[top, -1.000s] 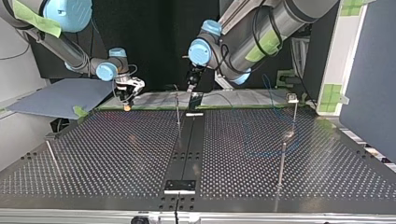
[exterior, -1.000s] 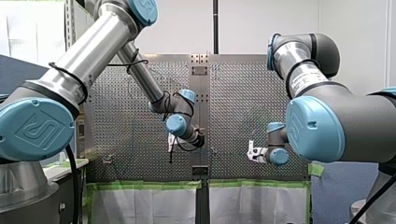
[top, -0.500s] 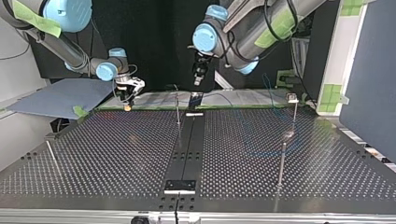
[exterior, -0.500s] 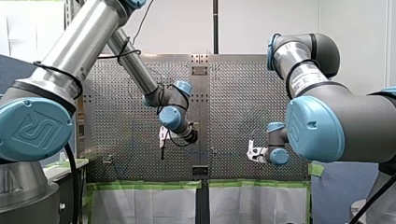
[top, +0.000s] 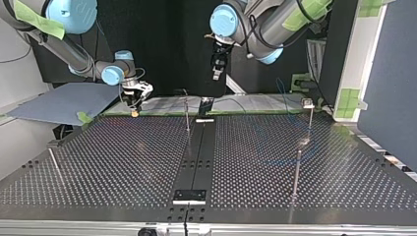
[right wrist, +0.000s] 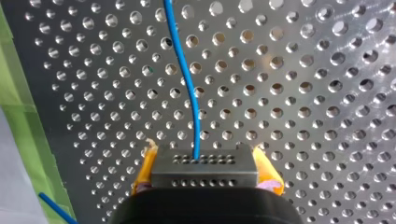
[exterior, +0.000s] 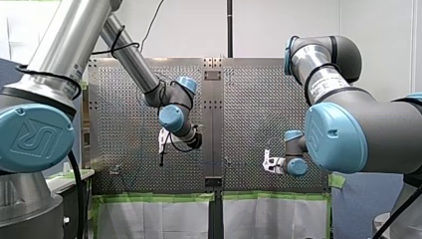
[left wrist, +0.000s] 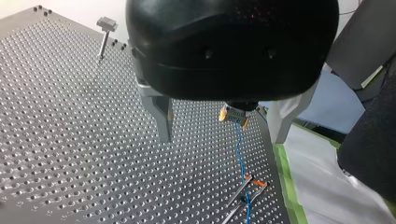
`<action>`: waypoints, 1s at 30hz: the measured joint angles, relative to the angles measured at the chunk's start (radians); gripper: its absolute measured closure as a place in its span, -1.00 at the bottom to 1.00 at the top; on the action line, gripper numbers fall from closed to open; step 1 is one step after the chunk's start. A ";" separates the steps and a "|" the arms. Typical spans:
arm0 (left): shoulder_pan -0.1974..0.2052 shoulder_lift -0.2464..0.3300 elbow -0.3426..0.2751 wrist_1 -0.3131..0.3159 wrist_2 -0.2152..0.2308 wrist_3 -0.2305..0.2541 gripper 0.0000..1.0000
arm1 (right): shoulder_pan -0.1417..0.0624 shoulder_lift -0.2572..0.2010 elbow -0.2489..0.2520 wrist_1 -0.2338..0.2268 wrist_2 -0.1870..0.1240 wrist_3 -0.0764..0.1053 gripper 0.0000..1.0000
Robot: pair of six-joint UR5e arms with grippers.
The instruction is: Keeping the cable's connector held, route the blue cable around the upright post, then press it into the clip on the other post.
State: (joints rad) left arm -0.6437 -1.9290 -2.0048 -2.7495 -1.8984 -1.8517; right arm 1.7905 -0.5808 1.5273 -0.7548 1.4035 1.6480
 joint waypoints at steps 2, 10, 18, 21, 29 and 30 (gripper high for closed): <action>-0.001 0.017 -0.017 -0.003 -0.004 -0.001 -1.00 | -0.001 0.000 0.000 0.001 -0.002 0.000 1.00; -0.002 0.083 -0.079 -0.008 -0.051 -0.005 -1.00 | -0.002 0.000 0.001 0.007 -0.004 -0.002 1.00; -0.002 0.162 -0.091 -0.009 -0.062 -0.006 -1.00 | -0.001 0.000 0.001 0.013 -0.004 0.000 1.00; -0.002 0.182 -0.091 -0.009 -0.063 -0.005 -1.00 | 0.000 0.000 0.001 0.014 -0.004 -0.001 1.00; -0.002 0.192 -0.092 -0.009 -0.063 -0.004 -1.00 | 0.000 0.000 0.001 0.014 -0.004 -0.002 1.00; -0.002 0.192 -0.092 -0.009 -0.063 -0.004 -1.00 | 0.000 0.000 0.001 0.014 -0.004 -0.002 1.00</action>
State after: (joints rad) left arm -0.6461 -1.7371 -2.0965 -2.7583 -1.9611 -1.8561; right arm 1.7909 -0.5809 1.5288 -0.7411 1.3992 1.6463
